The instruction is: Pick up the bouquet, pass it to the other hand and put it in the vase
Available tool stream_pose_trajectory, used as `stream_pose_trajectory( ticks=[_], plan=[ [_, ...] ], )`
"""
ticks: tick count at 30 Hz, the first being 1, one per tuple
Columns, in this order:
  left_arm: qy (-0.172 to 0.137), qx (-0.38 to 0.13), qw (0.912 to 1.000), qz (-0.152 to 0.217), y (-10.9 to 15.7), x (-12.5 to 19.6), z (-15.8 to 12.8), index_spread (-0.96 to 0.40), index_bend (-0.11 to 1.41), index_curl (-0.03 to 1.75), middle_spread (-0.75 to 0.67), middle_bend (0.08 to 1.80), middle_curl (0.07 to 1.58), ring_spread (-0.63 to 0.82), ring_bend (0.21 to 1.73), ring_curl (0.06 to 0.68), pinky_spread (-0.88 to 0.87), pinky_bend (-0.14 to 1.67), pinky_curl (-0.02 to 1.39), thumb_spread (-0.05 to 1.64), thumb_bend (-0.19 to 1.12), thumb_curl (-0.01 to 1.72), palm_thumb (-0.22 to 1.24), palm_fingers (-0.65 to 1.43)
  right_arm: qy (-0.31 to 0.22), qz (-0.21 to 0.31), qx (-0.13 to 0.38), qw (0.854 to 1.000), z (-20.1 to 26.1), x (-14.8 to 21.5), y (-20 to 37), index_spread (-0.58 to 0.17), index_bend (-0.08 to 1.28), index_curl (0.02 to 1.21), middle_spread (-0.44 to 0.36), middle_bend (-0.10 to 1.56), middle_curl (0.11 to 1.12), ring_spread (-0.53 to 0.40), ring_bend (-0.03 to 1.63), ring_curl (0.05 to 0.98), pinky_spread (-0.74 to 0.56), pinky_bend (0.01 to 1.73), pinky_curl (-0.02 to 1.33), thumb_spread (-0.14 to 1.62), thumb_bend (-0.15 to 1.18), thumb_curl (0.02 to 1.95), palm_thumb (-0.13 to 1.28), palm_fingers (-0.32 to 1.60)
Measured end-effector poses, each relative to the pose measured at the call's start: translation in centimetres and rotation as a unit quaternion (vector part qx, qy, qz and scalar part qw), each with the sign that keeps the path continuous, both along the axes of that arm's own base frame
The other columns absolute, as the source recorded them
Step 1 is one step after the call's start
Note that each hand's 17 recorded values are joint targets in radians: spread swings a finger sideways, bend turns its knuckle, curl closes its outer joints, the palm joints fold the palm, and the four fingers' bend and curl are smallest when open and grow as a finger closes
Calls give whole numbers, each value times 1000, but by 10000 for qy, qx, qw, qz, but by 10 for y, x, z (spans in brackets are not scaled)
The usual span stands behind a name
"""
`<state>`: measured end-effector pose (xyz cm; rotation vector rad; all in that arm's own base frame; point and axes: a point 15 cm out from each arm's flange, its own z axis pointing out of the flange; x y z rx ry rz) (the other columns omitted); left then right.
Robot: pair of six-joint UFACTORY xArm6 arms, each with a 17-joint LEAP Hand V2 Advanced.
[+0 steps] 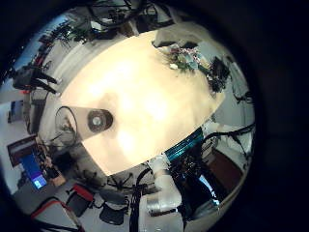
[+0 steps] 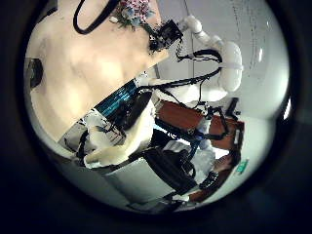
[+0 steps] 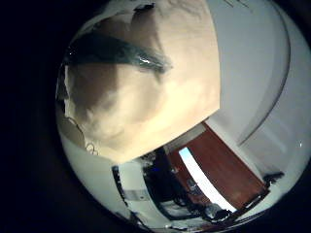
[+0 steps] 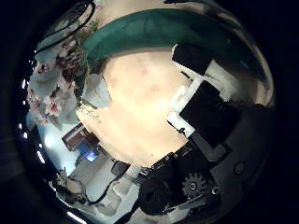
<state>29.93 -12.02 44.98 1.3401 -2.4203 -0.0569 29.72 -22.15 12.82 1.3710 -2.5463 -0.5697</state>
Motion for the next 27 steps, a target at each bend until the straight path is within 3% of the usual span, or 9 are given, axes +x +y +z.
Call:
stream_pose_trajectory(
  ticks=[5,9,18,27],
  plan=[
    [18,4,10000,-4,0,-1,0,-106,190,438,102,196,393,313,545,152,369,591,-4,1210,-17,292,257,371,9,29,-24,10000,0,0,-1,-436,255,563,-275,608,585,-328,997,402,-472,902,266,974,-19,469,859,1117],
    [18,4,10000,-12,0,-1,0,-106,190,437,102,195,392,313,550,154,369,590,-4,1210,-17,292,257,371,40,71,-55,10000,0,-1,-2,-475,378,646,-299,712,646,-319,1044,440,-510,971,308,965,-16,480,885,1232],
    [11,22,10000,-34,-5,-3,1,-107,191,443,102,196,392,311,551,154,369,590,-4,1210,-17,292,257,371,81,59,-44,9999,-7,-1,-3,-495,655,864,-304,957,797,-273,1242,545,-397,1233,451,939,-5,517,978,1240],
    [-30,28,10000,-8,-8,-3,4,-108,191,446,102,196,393,310,552,154,369,591,-4,1210,-17,292,257,371,-551,72,-481,9973,-8,23,-21,-450,876,1000,-273,1120,904,-241,1360,629,-275,1400,560,933,33,620,1134,1163]
  ],
)
